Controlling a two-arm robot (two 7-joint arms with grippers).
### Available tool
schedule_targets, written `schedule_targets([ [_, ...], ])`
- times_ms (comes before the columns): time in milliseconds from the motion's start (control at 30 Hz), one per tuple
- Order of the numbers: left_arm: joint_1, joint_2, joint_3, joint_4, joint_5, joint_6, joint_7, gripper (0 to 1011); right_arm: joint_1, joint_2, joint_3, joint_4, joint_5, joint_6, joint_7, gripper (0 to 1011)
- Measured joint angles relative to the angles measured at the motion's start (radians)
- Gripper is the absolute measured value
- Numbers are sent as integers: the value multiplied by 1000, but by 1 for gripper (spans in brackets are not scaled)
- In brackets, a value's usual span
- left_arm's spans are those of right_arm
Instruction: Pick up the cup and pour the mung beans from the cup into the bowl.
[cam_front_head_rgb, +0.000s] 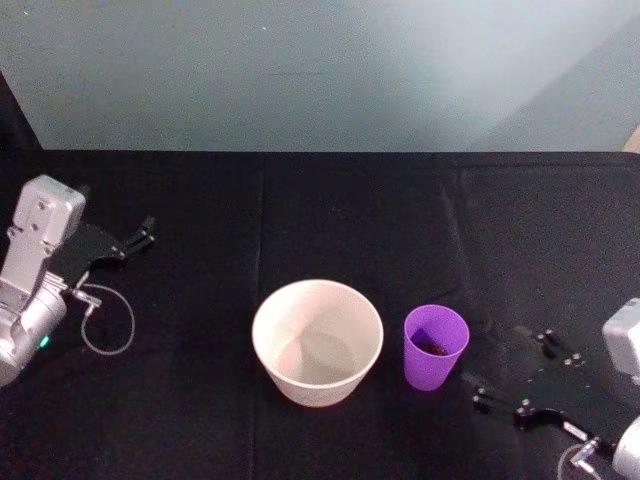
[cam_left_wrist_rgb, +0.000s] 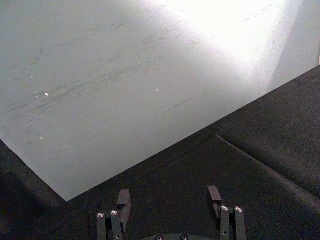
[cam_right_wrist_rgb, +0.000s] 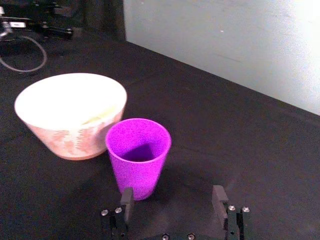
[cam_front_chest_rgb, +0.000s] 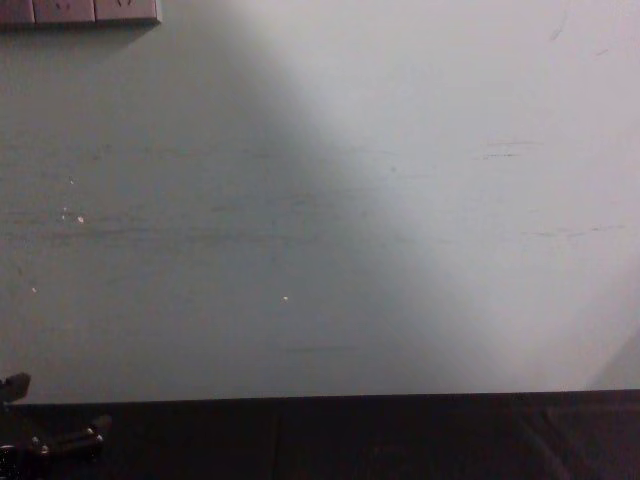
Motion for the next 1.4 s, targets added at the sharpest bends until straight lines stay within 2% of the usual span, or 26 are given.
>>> schedule_targets([
  [233, 0, 0, 0, 0, 0, 0, 0, 1000, 43, -50, -35, 33, -21, -6, 54, 1004],
  [700, 0, 0, 0, 0, 0, 0, 0, 1000, 113, -146, -64, 110, -53, -34, 109, 1004],
  [1033, 0, 0, 0, 0, 0, 0, 0, 1000, 159, -201, -71, 159, -75, -36, 140, 1004],
  [1400, 0, 0, 0, 0, 0, 0, 0, 1000, 172, -238, -60, 182, -85, -36, 167, 1004],
])
